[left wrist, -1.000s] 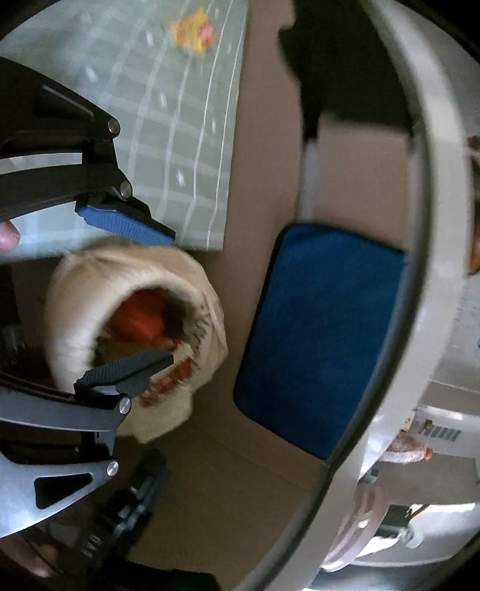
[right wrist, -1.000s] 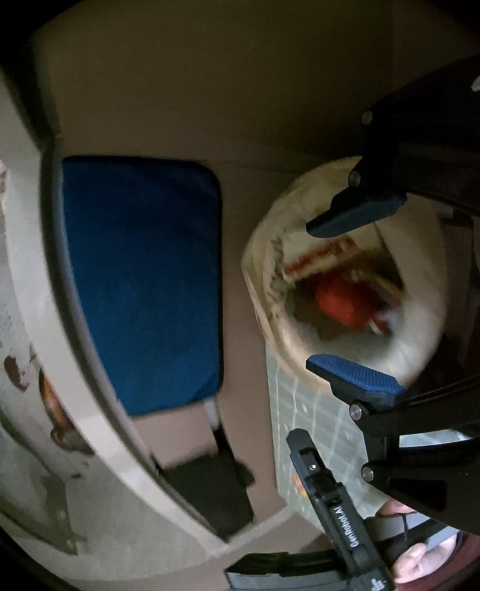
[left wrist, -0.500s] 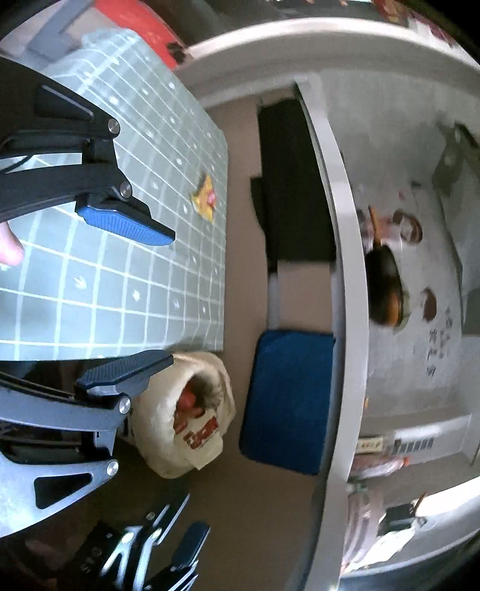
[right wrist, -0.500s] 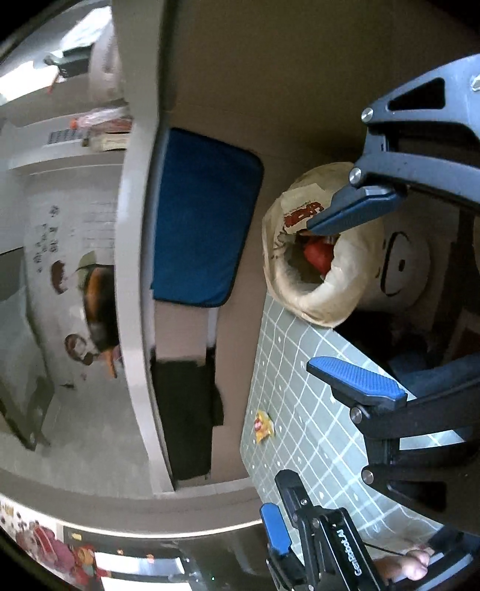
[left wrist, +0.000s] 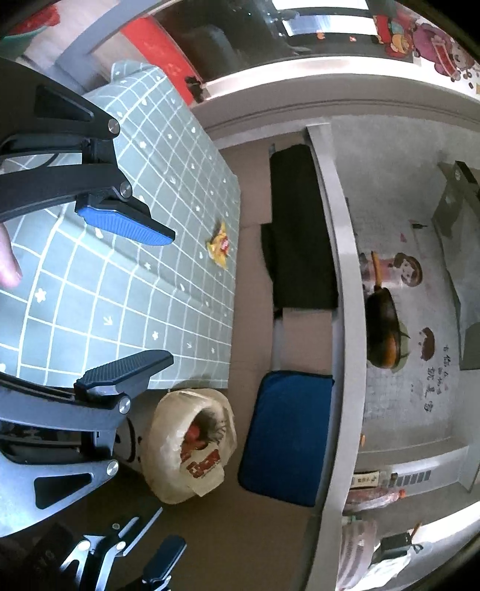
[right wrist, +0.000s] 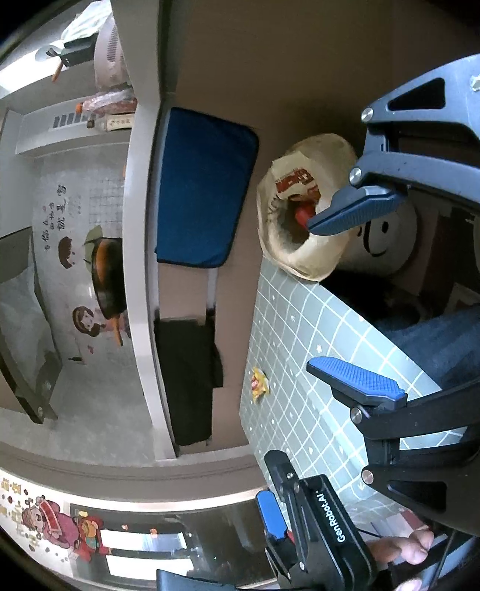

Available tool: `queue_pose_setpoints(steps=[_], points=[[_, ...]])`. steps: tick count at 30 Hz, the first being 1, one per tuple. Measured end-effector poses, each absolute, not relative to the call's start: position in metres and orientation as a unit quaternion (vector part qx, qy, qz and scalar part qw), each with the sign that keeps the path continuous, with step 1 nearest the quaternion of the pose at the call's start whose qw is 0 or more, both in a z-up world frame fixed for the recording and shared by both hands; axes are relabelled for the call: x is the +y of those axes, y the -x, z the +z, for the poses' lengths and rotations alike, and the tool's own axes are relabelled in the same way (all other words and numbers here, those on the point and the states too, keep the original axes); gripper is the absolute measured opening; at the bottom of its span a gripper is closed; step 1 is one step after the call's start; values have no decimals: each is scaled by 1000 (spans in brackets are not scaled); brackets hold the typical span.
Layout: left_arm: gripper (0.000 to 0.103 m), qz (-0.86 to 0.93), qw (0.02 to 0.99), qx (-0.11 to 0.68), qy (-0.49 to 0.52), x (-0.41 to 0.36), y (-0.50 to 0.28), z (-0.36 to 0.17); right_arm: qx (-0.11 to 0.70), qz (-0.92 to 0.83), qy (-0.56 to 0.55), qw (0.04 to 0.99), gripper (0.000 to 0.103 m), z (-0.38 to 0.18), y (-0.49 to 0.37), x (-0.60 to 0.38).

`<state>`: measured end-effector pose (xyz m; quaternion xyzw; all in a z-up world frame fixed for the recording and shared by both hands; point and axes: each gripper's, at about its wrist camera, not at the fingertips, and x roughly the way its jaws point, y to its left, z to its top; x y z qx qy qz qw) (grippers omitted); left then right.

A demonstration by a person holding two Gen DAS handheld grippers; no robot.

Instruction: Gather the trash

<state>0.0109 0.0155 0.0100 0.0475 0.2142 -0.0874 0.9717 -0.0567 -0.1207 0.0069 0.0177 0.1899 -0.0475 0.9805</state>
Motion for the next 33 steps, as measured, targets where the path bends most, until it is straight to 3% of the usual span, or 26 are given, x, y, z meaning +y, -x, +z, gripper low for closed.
queue_pose_setpoints(steps=[33], points=[[59, -68, 974, 214, -39, 27, -5, 10, 183, -40, -10, 982, 66, 6, 59, -114]])
